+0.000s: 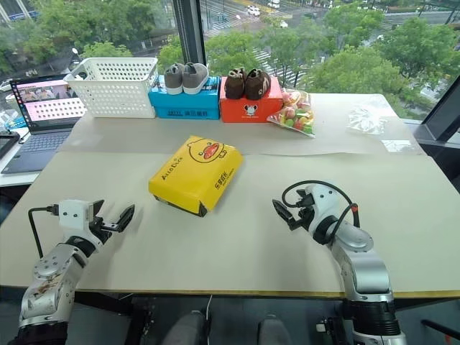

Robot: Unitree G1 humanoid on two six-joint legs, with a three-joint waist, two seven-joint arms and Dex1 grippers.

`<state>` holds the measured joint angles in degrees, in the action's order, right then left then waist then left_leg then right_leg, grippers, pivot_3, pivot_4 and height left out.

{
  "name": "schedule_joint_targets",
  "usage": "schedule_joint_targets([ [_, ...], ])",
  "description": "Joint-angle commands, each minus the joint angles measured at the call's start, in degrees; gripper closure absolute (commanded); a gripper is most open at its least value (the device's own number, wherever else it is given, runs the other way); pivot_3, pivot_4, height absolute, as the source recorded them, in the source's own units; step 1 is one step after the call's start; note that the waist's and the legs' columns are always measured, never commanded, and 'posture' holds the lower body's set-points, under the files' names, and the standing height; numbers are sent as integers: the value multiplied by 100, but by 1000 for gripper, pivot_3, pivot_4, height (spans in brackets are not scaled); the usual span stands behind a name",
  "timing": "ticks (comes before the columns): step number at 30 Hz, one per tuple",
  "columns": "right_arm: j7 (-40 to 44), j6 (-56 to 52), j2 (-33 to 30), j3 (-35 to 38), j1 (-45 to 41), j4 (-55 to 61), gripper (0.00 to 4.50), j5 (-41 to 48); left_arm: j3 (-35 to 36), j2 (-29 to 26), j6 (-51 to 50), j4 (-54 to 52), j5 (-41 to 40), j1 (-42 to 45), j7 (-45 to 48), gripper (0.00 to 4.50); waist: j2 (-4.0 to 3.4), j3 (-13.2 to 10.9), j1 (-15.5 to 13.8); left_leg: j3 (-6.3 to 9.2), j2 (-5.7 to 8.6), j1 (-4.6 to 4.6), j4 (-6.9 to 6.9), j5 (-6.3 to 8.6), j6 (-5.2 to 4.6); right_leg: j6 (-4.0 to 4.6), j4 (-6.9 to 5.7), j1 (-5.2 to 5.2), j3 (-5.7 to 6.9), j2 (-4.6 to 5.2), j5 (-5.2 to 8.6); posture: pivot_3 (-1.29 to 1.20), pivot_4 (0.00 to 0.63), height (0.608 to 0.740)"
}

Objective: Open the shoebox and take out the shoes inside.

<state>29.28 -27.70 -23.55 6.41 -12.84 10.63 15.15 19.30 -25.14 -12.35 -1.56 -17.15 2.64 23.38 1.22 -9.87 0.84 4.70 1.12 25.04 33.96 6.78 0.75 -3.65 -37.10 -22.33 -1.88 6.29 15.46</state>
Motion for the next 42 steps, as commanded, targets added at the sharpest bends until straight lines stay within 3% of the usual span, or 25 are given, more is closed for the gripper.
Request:
schedule_joint_targets([
  [1, -115, 153, 51, 89, -159, 65, 36, 55, 209, -117, 237, -60, -28, 164, -53, 0, 0, 0, -1, 0, 0, 0, 0, 0, 0, 0, 0, 0, 0, 0, 0, 0, 150, 740],
  [7, -107, -22, -40, 104, -496, 65, 36, 121, 621, -484, 207, 206, -347, 391, 234, 0, 0, 0, 18, 0, -5, -4, 1, 0, 0, -2, -1, 0, 0, -6, 0, 0, 150, 740],
  [8, -56, -24, -49, 87, -506, 47, 267, 155, 606, -528, 228, 174, -343, 384, 311, 516, 0, 0, 15, 0, -4, -4, 1, 0, 0, -1, 0, 1, 0, -6, -1, 0, 150, 740],
  [10, 20, -31, -59, 49, -512, 19, 827, 191, 564, -597, 227, 140, -305, 366, 380, 957, 0, 0, -4, 0, -4, -3, -1, 0, 0, 2, 3, 2, -1, -6, -3, 0, 150, 740],
  [11, 16, 19, -69, 3, -523, -29, 1222, 130, 548, -630, 221, 169, -273, 375, 389, 1491, 1, 0, -9, 0, -4, -3, -1, 0, 0, 2, 3, 2, -1, -6, -3, 0, 150, 740],
  [14, -60, 186, -17, -67, -680, -378, 2285, -14, 535, -738, 253, 451, -82, 519, 293, 2548, 1, 0, -3, 0, -4, -7, 0, 0, 0, 4, 0, 3, -1, -6, -4, 0, 150, 740],
  [17, -213, 505, 98, -208, -1095, -1048, 3314, -274, 306, -910, 527, 993, 268, 861, 263, 3837, 1, 0, 3, -1, -5, -14, 0, -1, 0, 0, -1, 6, -1, -6, -4, 0, 150, 740],
  [19, -260, 689, 178, -314, -1384, -1533, 3940, -432, 122, -978, 759, 1435, 514, 1191, 221, 4472, 1, 0, 9, -2, -5, -17, 0, -1, 0, -3, -1, 5, -1, -9, -6, 0, 150, 740],
  [21, -270, 922, 272, -509, -1692, -2151, 4492, -651, -99, -1007, 1057, 2033, 779, 1649, 164, 4500, 2, 0, 8, -3, -5, -20, 0, -2, 0, -3, -2, 8, -1, -9, -7, 0, 150, 740],
  [33, -538, 2617, 1215, -939, -3658, -5952, 4492, -1400, -1402, -710, 3006, 6272, 2031, 4373, 173, 4500, 12, -4, 69, -2, 1, -13, -6, -3, 1, -1, -6, 0, -4, -13, -27, 0, 150, 740],
  [38, -578, 3112, 1487, -888, -4075, -6853, 4492, -1429, -1706, -228, 3368, 6851, 2174, 4788, 536, 4500, 12, -4, 143, -2, 2, -13, -6, -4, 2, -4, -7, 2, -4, -13, -28, 0, 150, 740],
  [42, -417, 3281, 1657, -830, -4157, -7028, 4492, -1332, -1978, 272, 3555, 6565, 2129, 4640, 1294, 4500, 12, -4, 176, -1, 3, -15, -4, -4, 2, -4, -14, 3, -5, -14, -29, 0, 150, 740],
])
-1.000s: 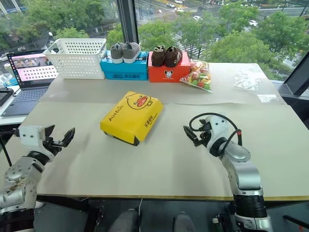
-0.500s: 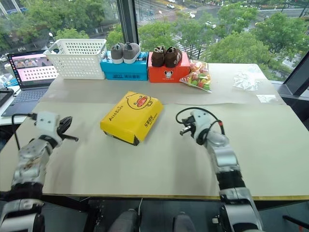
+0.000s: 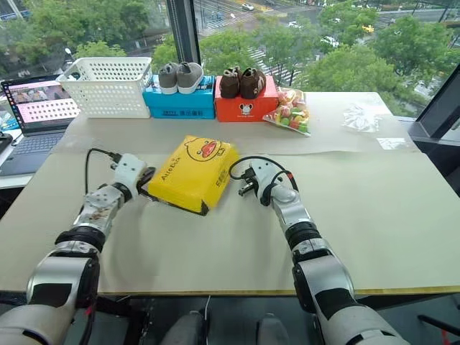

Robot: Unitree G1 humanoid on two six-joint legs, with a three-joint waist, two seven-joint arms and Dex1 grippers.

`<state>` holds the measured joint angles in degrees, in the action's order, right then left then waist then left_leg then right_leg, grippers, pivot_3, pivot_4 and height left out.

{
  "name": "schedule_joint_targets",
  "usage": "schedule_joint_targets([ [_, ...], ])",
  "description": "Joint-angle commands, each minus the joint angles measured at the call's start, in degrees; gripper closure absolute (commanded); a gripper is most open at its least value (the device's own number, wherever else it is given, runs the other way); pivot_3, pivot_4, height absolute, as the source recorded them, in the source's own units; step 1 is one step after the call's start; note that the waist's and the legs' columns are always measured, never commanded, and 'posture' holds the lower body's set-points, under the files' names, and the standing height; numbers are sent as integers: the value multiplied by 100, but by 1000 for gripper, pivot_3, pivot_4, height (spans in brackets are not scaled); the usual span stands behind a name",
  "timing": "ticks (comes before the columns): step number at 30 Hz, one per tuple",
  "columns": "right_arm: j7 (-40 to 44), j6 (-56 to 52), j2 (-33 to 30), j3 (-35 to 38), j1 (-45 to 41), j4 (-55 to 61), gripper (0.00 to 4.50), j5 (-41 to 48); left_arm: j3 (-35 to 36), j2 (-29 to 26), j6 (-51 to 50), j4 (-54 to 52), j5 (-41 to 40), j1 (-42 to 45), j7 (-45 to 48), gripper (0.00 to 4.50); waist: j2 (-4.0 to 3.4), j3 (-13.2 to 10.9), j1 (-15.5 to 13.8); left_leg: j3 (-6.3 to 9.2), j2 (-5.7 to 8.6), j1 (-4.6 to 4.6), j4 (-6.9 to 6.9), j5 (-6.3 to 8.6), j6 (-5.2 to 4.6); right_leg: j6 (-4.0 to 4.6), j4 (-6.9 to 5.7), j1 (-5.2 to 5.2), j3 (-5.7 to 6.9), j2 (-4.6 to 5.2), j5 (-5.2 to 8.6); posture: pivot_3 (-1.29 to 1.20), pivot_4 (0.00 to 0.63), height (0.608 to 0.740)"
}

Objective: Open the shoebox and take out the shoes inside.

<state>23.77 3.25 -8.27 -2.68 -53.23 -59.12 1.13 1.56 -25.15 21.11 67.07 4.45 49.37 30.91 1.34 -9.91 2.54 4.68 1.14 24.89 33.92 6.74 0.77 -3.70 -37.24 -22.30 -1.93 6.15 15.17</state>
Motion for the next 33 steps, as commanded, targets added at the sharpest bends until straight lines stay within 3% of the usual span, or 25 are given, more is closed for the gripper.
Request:
schedule_joint_targets([
  [1, 174, 189, 150, 110, -124, -62, 4492, 96, -268, 376, 216, -434, -63, -112, 743, 4500, 0, 0, 12, 0, 0, -2, 0, 0, 0, 0, -2, 0, 0, 0, 0, 0, 150, 740],
  [7, 729, -394, 60, 97, 160, 930, 4492, 202, -734, 765, -609, -2587, -480, -1078, 1863, 4500, -1, 0, 23, -1, 1, -3, -5, 0, 0, 0, -3, -1, -9, 0, 0, 0, 150, 740],
  [14, 1745, -3441, -926, -551, 2175, 5609, 4492, 679, -1030, 880, -3082, -5685, -940, -2157, 1728, 4500, -4, -2, -33, 3, 4, 9, 8, 0, 0, -3, -18, -5, -11, 2, 2, 0, 150, 740],
  [19, 1731, -4645, -1637, -433, 2994, 7102, 4492, 778, -1316, 934, -4448, -7174, -1179, -2725, 1662, 4500, -5, -1, -6, 3, 1, 6, 17, 1, -1, -4, -16, -4, -12, 1, 4, 0, 150, 740],
  [26, 1547, -4099, -1991, 6, 3166, 6404, 4492, 549, -1299, 664, -5474, -7984, -1262, -2917, 1637, 4500, -4, -2, -5, 0, -2, -6, 19, 1, -1, -43, -8, 5, -15, 0, 29, 0, 150, 740],
  [30, 1645, -3150, -2182, -2, 3039, 5370, 4492, 375, -1001, -336, -5271, -7847, -1306, -2755, 2312, 4500, -3, -1, -5, -4, -5, -15, 19, 1, -1, -42, 4, 19, -16, -2, 28, 0, 150, 740],
  [33, 1993, -2954, -2245, 43, 2871, 5269, 4492, 590, -594, -1121, -5282, -7755, -1699, -2503, 3012, 4500, 0, -2, -2, -6, -12, -20, 19, 1, 0, -38, 7, 21, -17, -7, 25, 0, 150, 740],
])
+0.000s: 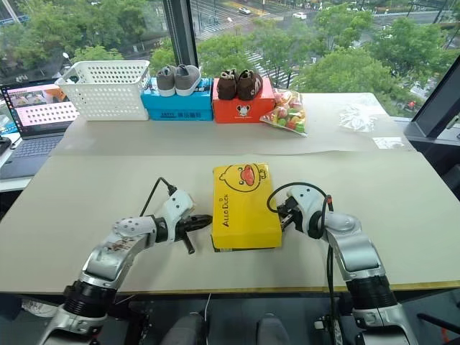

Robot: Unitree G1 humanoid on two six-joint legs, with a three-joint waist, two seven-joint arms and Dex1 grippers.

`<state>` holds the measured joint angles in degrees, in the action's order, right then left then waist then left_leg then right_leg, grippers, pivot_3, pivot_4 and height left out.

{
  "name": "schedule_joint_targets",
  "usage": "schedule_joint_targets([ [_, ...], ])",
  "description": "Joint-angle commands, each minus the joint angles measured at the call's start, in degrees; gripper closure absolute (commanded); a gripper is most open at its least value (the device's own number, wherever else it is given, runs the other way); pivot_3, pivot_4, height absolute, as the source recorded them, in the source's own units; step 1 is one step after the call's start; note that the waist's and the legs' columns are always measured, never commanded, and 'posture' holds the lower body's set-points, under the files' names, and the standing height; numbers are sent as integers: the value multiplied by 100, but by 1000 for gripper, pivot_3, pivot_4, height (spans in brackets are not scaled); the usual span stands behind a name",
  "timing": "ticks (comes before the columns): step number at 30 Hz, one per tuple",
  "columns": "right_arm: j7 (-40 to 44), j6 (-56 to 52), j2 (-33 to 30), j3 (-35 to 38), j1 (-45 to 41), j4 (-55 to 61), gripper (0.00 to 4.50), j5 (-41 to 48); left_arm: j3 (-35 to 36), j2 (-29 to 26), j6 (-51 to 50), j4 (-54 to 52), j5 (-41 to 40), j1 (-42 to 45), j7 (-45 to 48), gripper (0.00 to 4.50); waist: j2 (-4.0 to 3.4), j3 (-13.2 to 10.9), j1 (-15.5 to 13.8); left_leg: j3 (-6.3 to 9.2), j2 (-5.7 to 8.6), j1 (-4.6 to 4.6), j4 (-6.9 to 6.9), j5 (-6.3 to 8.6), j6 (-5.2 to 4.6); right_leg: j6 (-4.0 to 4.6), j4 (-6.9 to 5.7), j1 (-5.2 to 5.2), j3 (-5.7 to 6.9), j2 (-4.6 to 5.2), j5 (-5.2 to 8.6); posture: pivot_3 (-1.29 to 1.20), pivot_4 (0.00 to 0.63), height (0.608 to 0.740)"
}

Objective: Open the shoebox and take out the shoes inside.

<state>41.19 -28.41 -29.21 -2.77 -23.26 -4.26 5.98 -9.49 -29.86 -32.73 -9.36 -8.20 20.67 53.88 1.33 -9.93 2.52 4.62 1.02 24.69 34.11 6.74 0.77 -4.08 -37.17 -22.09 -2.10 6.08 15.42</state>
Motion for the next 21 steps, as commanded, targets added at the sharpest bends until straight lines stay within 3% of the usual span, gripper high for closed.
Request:
schedule_joint_targets([
  [1, 376, 141, -170, 104, -190, -158, 4492, 233, 656, -914, 160, -101, -600, 420, 986, 4500, 0, -1, -1, 0, -1, 0, 0, 0, 0, 2, 0, -2, 0, -1, -2, 0, 150, 740],
  [5, 1174, -440, -434, 217, -588, 223, 4492, 924, 1565, -2118, -388, 4, -1529, 819, 1955, 4500, -3, -26, 19, -1, -4, 9, -3, 0, 0, 3, 5, -12, -2, -2, -1, 0, 150, 740],
  [8, 1503, -695, -625, 148, -837, 308, 4500, 1141, 1935, -2658, -860, -69, -2029, 940, 2170, 3841, -7, -37, 12, -1, -3, 25, -5, 1, -2, 4, 7, -24, -3, -1, -1, 0, 150, 740],
  [12, 1829, -1108, -566, -67, -1283, 524, 4500, 1466, 2360, -3311, -1271, -267, -2431, 877, 2352, 2344, -1, -49, 6, -1, -3, 25, -21, 7, -9, 3, 12, -24, 2, 0, 5, 0, 150, 740],
  [18, 1882, -1662, -205, -144, -2281, 612, 4500, 1879, 3014, -3861, -1537, -228, -2780, 804, 2299, 282, -1, -96, 77, -2, -19, 25, -18, 6, -9, 8, 2, -37, -6, -19, 4, 0, 150, 740],
  [19, 1849, -1737, -68, -190, -2599, 543, 4500, 1929, 3190, -3987, -1628, -255, -2860, 746, 2337, 57, 4, -101, 71, -2, -19, 24, -18, 6, -9, 8, 2, -35, -5, -19, 5, 0, 150, 740],
  [21, 1764, -1824, 223, -300, -3098, 362, 4500, 1969, 3435, -4175, -1769, -303, -2999, 687, 2366, 57, 6, -105, 98, -3, -21, 31, -20, 6, -8, 10, 2, -47, -6, -20, 3, 0, 150, 740],
])
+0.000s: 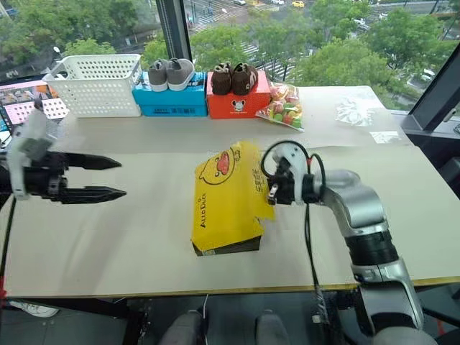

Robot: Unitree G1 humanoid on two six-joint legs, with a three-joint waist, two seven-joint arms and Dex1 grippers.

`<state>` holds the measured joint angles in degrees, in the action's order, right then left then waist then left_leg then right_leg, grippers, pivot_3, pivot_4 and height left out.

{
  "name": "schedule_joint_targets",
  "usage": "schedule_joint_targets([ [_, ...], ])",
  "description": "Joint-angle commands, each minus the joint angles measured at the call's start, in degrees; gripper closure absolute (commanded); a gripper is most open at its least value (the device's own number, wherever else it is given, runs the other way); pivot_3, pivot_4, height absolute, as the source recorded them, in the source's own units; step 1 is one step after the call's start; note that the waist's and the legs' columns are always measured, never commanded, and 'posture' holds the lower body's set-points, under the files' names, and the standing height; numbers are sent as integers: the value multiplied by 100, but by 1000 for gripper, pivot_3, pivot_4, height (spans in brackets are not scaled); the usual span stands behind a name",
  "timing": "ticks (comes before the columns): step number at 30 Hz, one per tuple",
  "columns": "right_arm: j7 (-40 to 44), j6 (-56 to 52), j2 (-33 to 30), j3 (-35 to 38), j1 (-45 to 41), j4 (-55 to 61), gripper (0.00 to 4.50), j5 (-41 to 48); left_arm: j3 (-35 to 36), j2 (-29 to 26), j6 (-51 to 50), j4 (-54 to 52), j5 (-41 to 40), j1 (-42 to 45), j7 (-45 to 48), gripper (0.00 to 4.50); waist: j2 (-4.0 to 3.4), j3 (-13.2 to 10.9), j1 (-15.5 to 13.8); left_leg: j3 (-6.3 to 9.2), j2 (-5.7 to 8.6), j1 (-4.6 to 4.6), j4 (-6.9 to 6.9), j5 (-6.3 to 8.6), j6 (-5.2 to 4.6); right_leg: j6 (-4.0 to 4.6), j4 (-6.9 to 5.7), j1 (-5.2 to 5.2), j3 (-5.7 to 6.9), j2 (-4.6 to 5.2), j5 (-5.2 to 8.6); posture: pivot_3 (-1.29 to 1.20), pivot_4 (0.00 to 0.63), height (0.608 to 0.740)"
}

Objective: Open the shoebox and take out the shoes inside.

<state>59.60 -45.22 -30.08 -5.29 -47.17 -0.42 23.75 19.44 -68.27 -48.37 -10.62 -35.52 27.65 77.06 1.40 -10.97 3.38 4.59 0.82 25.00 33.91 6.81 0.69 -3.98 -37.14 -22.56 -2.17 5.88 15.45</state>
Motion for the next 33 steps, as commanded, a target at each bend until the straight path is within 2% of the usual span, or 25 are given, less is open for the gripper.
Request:
schedule_joint_targets([
  [1, -114, -159, 436, -98, -869, -114, 4500, 185, 609, -394, -255, -192, -329, -16, 37, 57, 0, 0, 24, 0, 0, 4, 0, 0, 0, 4, -2, -5, -1, 0, -2, 0, 150, 740],
  [2, -151, -153, 586, -148, -1034, -221, 4500, 166, 675, -459, -304, -198, -392, -10, 25, 57, 1, -1, 31, 0, -2, 5, -1, 0, 0, 9, -4, -9, -1, -2, -5, 0, 150, 740],
  [6, -477, -69, 1840, -526, -1744, -890, 4500, 68, 1155, -1106, -699, -148, -725, 203, 157, 57, 14, -4, 73, -1, -19, 9, -3, 0, 1, 16, -8, -19, -4, -22, -9, 0, 150, 740],
  [12, -1027, 345, 2821, -942, -1978, -1512, 4500, -414, 1378, -1642, -863, 9, -932, 348, 173, 57, 14, -4, 31, -14, -64, 24, -6, 4, 10, 83, -46, -68, -9, -68, -33, 0, 150, 740],
  [15, -1135, 502, 2915, -1180, -1887, -1582, 4500, -699, 1366, -1737, -860, -27, -1036, 391, 118, 57, 14, -4, 41, -15, -67, 24, -4, 2, 15, 82, -49, -71, -11, -71, -30, 0, 150, 740],
  [17, -1179, 245, 2836, -1085, -1864, -1418, 4500, -647, 1310, -1735, -875, -65, -1095, 410, 19, 57, 14, -4, 37, -16, -67, 24, -4, 2, 16, 73, -49, -71, -10, -72, -24, 0, 150, 740],
  [21, -1031, -371, 2132, -944, -1834, -640, 4500, -548, 1173, -1596, -822, -155, -1158, 284, 26, 57, 15, -4, 7, -16, -67, 25, -4, 0, 19, 87, -50, -72, -11, -70, -32, 0, 150, 740],
  [23, -902, -911, 1694, -801, -1830, -261, 3906, -328, 946, -1465, -585, -108, -1063, 258, -33, 0, 16, -4, -3, -18, -67, 26, -4, 2, 22, 87, -49, -72, -11, -69, -32, 0, 150, 740],
  [24, -812, -1062, 1468, -822, -1792, -82, 3840, -290, 821, -1410, -450, -71, -999, 252, -39, 0, 16, -4, -3, -18, -68, 25, -4, 2, 23, 89, -49, -71, -11, -70, -32, 0, 150, 740],
  [26, -712, -1284, 1130, -905, -1657, 178, 3040, -236, 529, -1295, -187, 46, -891, 327, -62, 0, 16, -4, -10, -20, -71, 25, -4, 2, 23, 92, -54, -73, -12, -72, -31, 0, 150, 740],
  [27, -725, -1399, 1037, -923, -1576, 233, 2777, -211, 361, -1243, -51, 108, -832, 401, -62, 0, 17, -3, -6, -22, -71, 24, -3, 2, 23, 93, -56, -73, -12, -72, -31, 0, 150, 740],
  [28, -752, -1485, 974, -947, -1489, 262, 2302, -203, 213, -1198, 61, 167, -788, 486, -44, 0, 18, -2, 8, -22, -73, 24, -1, 2, 23, 94, -56, -73, -13, -75, -31, 0, 150, 740],
  [33, -934, -1952, 966, -859, -1082, 141, 798, -43, -396, -1035, 403, 509, -568, 976, 45, 0, 19, -2, 49, -28, -75, 25, 0, 2, 22, 96, -60, -76, -19, -77, -32, 0, 150, 740],
])
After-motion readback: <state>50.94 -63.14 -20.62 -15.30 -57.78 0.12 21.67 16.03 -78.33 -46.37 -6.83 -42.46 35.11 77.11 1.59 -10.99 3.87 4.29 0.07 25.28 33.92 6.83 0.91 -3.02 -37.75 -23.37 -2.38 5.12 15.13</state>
